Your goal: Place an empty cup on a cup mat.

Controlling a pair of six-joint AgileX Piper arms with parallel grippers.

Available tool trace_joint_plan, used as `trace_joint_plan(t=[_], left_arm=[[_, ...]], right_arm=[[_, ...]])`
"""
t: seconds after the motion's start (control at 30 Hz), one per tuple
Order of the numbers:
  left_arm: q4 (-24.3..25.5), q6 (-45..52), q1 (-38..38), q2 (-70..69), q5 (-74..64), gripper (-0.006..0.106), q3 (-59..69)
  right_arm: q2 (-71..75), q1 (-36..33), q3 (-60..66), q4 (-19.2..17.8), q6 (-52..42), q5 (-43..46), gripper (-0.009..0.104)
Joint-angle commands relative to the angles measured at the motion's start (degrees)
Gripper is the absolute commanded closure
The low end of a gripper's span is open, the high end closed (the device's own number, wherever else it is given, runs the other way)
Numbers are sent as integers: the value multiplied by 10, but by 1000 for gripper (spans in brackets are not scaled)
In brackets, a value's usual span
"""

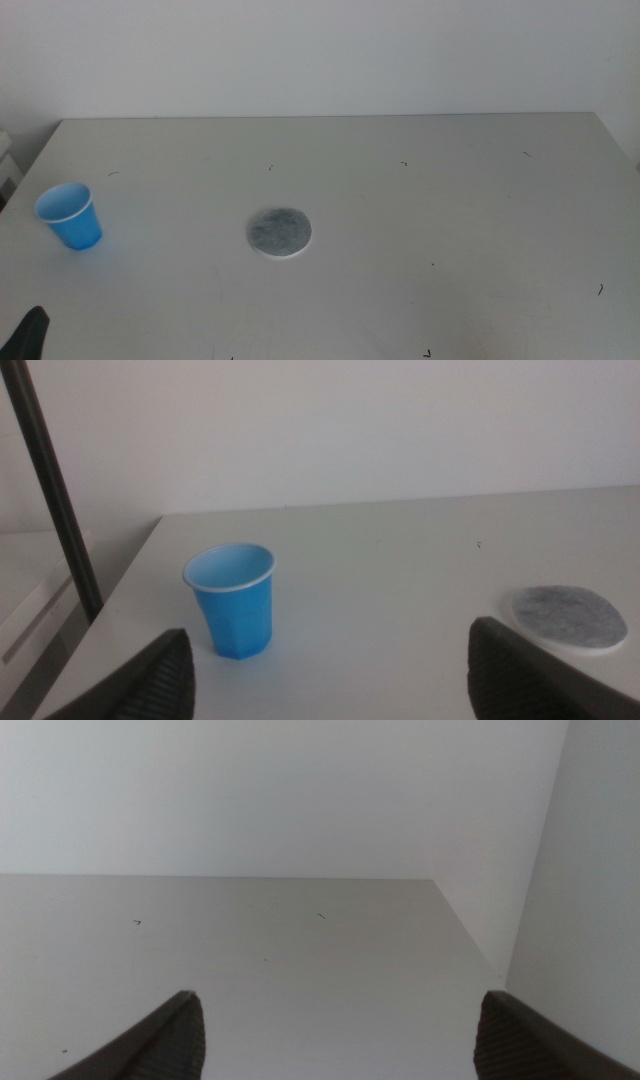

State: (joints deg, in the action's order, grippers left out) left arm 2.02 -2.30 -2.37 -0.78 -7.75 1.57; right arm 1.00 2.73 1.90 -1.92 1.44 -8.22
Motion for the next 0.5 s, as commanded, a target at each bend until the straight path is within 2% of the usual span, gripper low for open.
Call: trace_joint_plan(t=[0.0,0.27,0.47], left_arm=[[0,-7,1,-8,42,-5,-33],[0,-9,1,51,32,-5,-125],[-13,-9,1,125,-31,-5,-219]], right_arm=[[11,0,-7,-5,-5,44,1],[11,0,-7,-5,-5,44,1],[11,0,-7,-5,-5,44,1]])
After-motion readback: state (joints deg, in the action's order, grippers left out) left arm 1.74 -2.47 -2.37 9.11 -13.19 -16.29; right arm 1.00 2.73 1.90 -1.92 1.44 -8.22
